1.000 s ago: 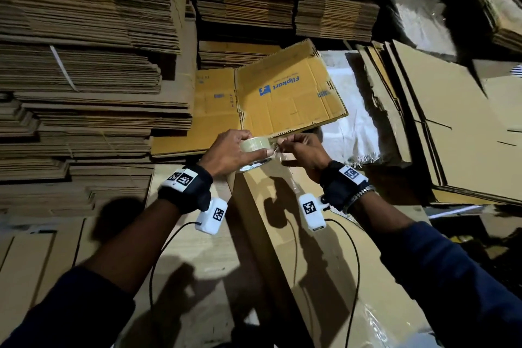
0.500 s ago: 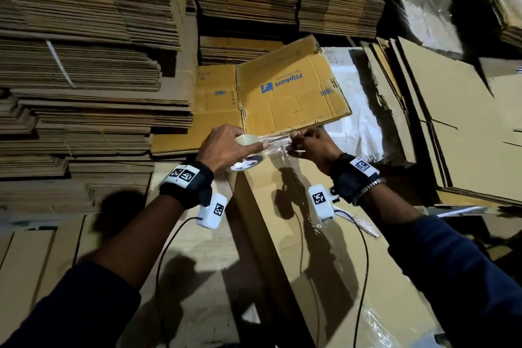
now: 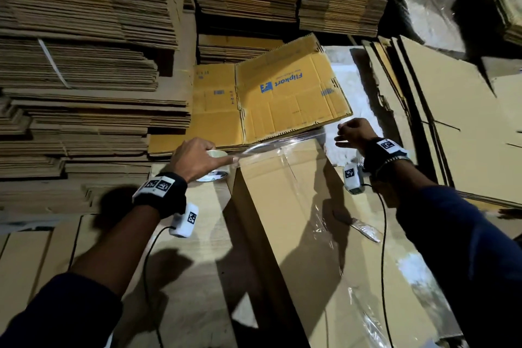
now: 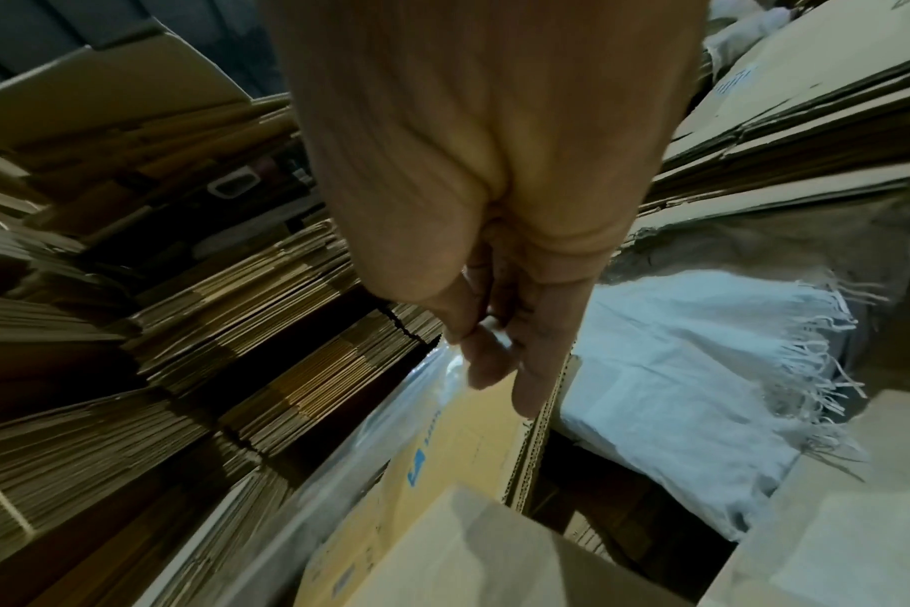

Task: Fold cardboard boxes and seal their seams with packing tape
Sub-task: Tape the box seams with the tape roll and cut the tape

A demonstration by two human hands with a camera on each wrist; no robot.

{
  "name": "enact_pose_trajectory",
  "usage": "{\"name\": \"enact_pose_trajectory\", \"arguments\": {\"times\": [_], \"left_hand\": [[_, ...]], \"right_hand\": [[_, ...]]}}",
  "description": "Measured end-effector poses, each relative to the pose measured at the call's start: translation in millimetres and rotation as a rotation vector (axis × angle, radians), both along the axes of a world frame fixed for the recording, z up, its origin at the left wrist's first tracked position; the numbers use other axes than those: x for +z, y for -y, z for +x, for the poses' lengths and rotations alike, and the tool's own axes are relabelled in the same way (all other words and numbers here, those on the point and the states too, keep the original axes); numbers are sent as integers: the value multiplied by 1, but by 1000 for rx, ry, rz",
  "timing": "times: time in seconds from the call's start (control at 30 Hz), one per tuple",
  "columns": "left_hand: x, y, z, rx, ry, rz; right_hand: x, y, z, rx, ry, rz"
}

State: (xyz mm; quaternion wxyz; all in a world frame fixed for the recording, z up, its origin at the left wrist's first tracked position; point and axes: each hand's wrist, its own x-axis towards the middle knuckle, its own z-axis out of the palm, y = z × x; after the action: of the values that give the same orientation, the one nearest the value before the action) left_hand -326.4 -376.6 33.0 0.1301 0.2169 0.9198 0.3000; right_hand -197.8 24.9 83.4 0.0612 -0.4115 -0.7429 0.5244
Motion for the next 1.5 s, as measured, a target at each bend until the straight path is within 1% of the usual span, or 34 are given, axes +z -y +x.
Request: {"name": "enact_pose_trajectory", "arguments": {"times": [0.1, 0.3, 0.4, 0.47, 0.57, 0.63, 0.67, 0.7, 0.77, 0.83, 0.87, 0.9, 0.93, 1.0, 1.03, 1.1, 1.17, 1.2, 1.23, 1.27, 1.3, 1.37, 1.5], "left_hand": [[-12, -1, -2, 8, 23, -41], [-39, -4, 1, 47, 87, -36], [-57, -8, 0, 116, 133, -5], [-65, -11, 2, 137, 199, 48], [-69, -13, 7, 139, 255, 92], [-70, -15, 7, 118, 284, 75], [-71, -15, 6, 110, 300, 60], [-72, -16, 5, 106, 310, 44], [-74, -17, 3, 72, 319, 31], [-73, -17, 3, 70, 320, 22], [-73, -18, 4, 73, 307, 18], [-72, -19, 6, 74, 303, 20], [-72, -20, 7, 79, 301, 15], [-68, -21, 11, 96, 307, 4], [-66, -22, 13, 100, 309, 10], [-65, -21, 15, 110, 313, 20], [-63, -21, 16, 104, 300, 13], [-66, -20, 14, 113, 286, -1], [-67, -20, 13, 124, 276, -11], [-69, -19, 12, 132, 271, -28], [-69, -18, 11, 134, 269, -43], [-70, -17, 12, 129, 272, -39], [-67, -14, 13, 159, 278, -14]], "right_hand": [[-15, -1, -10, -11, 45, -23], [-45, -6, -24, -8, 162, -8], [-72, -11, -28, 37, 243, 31], [-84, -6, -30, 64, 303, 65], [-76, 9, -29, 24, 305, 32], [-76, 7, -27, 5, 368, -7], [-75, 6, -26, 13, 412, 3], [-72, 6, -24, 8, 421, -18], [-69, 2, -25, 70, 465, 22], [-66, -3, -29, 224, 593, 132], [-59, -1, -30, 276, 668, 228], [-49, 5, -31, 292, 687, 317], [-38, 16, -34, 266, 643, 403], [-25, 42, -39, 220, 457, 587], [-25, 61, -42, 238, 342, 645], [-25, 117, -40, 389, 143, 668], [-35, 177, -32, 651, 70, 577], [-40, 205, -27, 781, 107, 566], [-46, 228, -24, 875, 168, 579], [-53, 244, -21, 931, 249, 614], [-60, 252, -20, 950, 330, 652], [-70, 252, -20, 934, 425, 686], [-73, 221, -18, 828, 505, 648]]}}
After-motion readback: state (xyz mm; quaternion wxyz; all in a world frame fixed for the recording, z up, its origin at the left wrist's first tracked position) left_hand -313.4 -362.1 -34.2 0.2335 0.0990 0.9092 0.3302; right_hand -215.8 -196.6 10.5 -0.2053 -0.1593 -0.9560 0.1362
